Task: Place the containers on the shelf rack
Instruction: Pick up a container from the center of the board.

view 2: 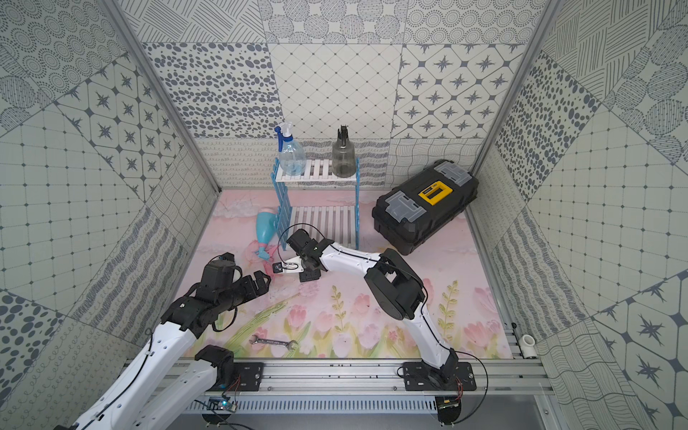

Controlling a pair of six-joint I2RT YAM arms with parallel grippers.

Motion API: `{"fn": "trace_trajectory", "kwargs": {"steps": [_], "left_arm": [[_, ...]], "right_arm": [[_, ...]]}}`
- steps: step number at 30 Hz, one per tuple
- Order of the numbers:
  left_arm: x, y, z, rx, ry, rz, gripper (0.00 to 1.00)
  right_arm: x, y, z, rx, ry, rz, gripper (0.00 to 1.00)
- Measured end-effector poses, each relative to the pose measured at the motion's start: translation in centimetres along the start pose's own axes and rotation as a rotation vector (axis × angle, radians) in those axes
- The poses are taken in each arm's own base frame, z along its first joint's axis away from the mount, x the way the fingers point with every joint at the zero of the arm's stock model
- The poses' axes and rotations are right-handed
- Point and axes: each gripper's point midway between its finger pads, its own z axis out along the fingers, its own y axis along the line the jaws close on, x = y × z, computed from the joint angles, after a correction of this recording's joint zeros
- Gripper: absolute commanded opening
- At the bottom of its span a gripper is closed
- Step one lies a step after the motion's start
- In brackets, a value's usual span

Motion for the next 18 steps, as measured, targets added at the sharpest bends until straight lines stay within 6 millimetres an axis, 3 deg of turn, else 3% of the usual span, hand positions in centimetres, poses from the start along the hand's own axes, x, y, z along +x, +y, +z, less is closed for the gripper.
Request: {"fn": "trace_trajectory", "kwargs": {"steps": [4, 9, 13, 18], "left_arm": [[-1.0, -0.4, -1.3, 0.017, -0.054, -0.006, 0.99], [-2.2, -1.5, -2.7, 0.066, -0.101, -0.01, 0.99], [-2.6, -3.8, -3.3, 0.183, -0.098, -0.026, 0.99], [-2.8, -8.0, -3.2, 0.421, -0.064, -0.069, 0.99]], "right_arm": [[1.1, 2.2, -1.9, -0.04, -0.009, 0.1, 0.64], [1.7, 3.9, -7.0, -0.012, -0.092, 0.247, 0.64], [1.1, 3.5, -11.6, 0.069, -0.228, 0.386, 0.64], [0.4, 2.8, -14.7, 0.146, -0.392, 0.538, 0.66]]}}
